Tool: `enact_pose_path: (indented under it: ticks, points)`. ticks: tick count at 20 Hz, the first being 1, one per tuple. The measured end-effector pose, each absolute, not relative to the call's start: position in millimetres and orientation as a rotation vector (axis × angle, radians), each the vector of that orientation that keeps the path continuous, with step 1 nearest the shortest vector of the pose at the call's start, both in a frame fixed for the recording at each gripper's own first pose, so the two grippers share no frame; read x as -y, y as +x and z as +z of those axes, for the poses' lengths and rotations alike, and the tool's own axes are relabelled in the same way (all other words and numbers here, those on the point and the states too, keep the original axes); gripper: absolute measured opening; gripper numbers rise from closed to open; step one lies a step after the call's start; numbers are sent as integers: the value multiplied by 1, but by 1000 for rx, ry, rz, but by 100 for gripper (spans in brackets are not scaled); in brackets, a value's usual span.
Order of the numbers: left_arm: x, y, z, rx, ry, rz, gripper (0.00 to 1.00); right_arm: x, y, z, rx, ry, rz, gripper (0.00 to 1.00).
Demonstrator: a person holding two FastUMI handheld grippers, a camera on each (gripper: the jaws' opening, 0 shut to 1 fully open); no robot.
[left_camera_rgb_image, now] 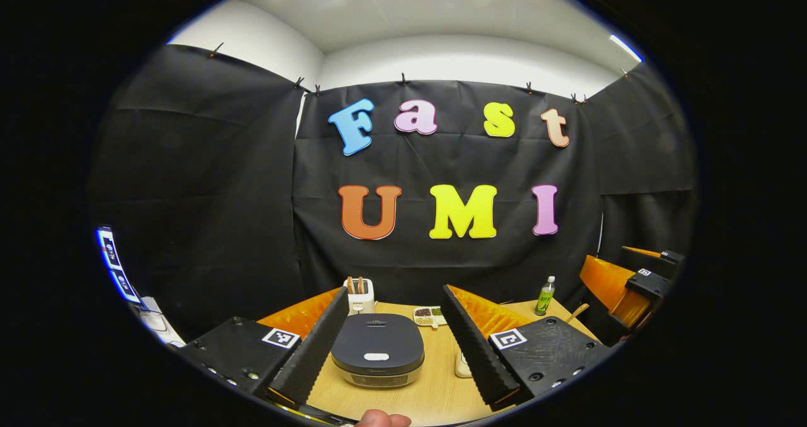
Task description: Close the left gripper, press the button to open the rice cooker; take a wooden spoon from the chopstick holder with the right hand, scoop a spoonful of rice and pour it into the rice cooker, then put the wooden spoon back into the chopstick holder.
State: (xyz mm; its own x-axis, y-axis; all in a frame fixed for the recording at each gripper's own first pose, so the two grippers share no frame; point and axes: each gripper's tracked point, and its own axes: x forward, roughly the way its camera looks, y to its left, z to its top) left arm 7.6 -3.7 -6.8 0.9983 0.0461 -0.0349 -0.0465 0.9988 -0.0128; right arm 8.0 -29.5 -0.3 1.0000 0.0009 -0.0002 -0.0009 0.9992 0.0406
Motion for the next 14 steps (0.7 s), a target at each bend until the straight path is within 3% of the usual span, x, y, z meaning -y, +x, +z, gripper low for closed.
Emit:
enact_pose_path:
  ticks: [9, 14]
  points:
    - [16, 24, -31, -106, -15, 43, 94, 52, 28, -16, -37, 54, -12, 100]
    - [9, 39, -72, -246, -47, 85, 95, 68, 47, -26, -61, 67, -10, 100]
